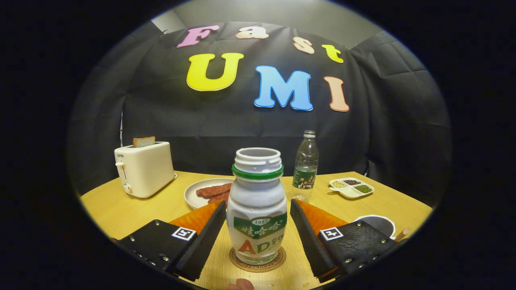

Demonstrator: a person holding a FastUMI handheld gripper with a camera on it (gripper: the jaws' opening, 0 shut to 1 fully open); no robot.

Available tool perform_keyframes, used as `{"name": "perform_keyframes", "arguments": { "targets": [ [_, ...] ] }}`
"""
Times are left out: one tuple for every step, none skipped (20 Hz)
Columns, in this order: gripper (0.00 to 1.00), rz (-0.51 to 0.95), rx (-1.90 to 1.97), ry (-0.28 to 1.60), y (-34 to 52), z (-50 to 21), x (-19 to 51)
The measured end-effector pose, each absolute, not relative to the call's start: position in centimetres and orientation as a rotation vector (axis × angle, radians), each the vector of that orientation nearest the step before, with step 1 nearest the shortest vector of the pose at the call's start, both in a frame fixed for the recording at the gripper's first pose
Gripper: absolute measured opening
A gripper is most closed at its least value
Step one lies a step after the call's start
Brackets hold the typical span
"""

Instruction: Take the bottle from table, then pour the juice into the cup, finally place the bottle on the coaster

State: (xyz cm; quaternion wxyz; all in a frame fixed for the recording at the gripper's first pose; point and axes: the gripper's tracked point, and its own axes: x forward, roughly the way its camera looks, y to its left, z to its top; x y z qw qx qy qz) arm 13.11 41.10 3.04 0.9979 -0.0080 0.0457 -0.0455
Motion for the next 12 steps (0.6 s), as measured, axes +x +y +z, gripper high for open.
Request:
{"name": "perform_keyframes", "arguments": {
  "targets": [
    [0.96, -0.087, -0.009, 0.080, 41.0, 3.7, 12.7],
    [0.96, -0.078, 0.001, 0.066, 40.9, 4.4, 12.1],
    [0.96, -0.068, 0.010, 0.054, 40.9, 5.5, 11.4],
    [0.96, -0.058, 0.013, 0.039, 40.7, 6.7, 10.6],
    [0.96, -0.058, 0.011, 0.019, 40.4, 8.2, 9.8],
    [0.96, -0.055, 0.007, -0.001, 39.9, 9.8, 8.9],
    [0.96, -0.050, 0.002, -0.018, 39.5, 11.4, 8.1],
    [0.96, -0.040, -0.001, -0.026, 39.3, 12.6, 7.4],
    [0.96, -0.032, -0.002, -0.028, 39.1, 13.7, 6.7],
    [0.96, -0.028, -0.005, -0.027, 38.7, 14.1, 6.1],
    [0.96, -0.030, -0.010, -0.035, 38.1, 14.7, 5.4],
    [0.96, -0.040, -0.011, -0.049, 37.4, 15.2, 4.8]
  ]
}}
